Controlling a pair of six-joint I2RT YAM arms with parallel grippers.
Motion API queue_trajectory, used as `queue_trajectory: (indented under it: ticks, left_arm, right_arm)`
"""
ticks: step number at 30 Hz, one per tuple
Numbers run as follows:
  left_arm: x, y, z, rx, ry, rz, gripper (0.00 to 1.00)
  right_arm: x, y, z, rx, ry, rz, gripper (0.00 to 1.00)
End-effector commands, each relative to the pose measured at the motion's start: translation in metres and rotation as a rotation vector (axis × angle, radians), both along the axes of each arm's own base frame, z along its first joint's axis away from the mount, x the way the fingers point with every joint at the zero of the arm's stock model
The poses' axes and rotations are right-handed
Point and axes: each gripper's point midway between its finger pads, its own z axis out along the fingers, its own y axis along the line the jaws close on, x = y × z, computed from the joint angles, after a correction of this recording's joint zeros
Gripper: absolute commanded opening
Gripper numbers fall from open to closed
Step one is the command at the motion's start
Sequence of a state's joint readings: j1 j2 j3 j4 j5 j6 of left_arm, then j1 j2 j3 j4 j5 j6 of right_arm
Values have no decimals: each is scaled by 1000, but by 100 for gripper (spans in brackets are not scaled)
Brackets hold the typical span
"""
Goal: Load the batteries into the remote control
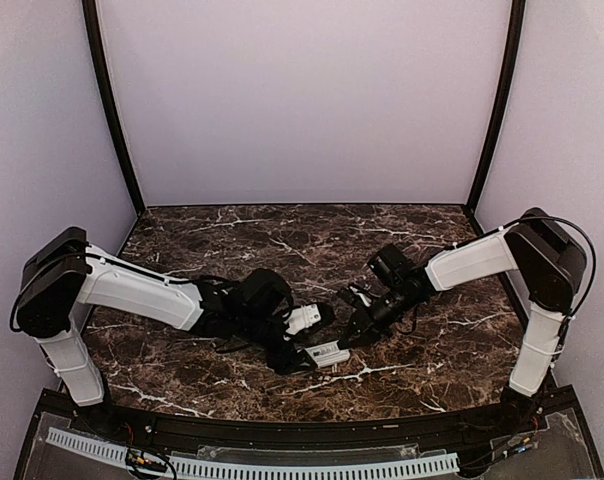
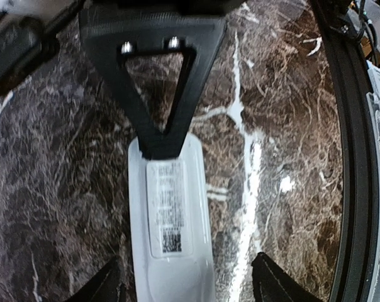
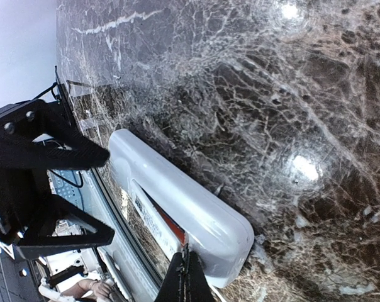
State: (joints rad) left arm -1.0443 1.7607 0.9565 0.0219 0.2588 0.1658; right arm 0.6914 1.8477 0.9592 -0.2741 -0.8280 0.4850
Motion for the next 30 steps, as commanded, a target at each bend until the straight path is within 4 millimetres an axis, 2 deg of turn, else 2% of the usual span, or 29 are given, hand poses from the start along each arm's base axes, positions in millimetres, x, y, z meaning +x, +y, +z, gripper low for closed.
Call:
queue_trajectory:
  ticks: [1, 4, 9, 11, 13, 30]
  left_arm:
    - [4, -24, 36, -128, -6, -24, 62]
    - [10, -38, 36, -154, -6, -23, 46]
    - [17, -51, 23, -145, 4, -30, 16]
    - [15, -54, 20, -149, 17, -44, 6]
    - [13, -54, 15, -142, 33, -50, 1]
    - [11, -30, -31, 11, 54, -23, 0]
  right_arm:
    - [0, -2, -11, -54, -24, 9, 0]
    - [0, -2, -11, -54, -26, 8, 0]
    - [1, -2, -10, -50, -32, 7, 0]
    - [0, -2, -10, -52, -31, 7, 0]
    - [0, -2, -10, -49, -30, 8, 0]
    - [2, 2, -1, -37, -46, 6, 0]
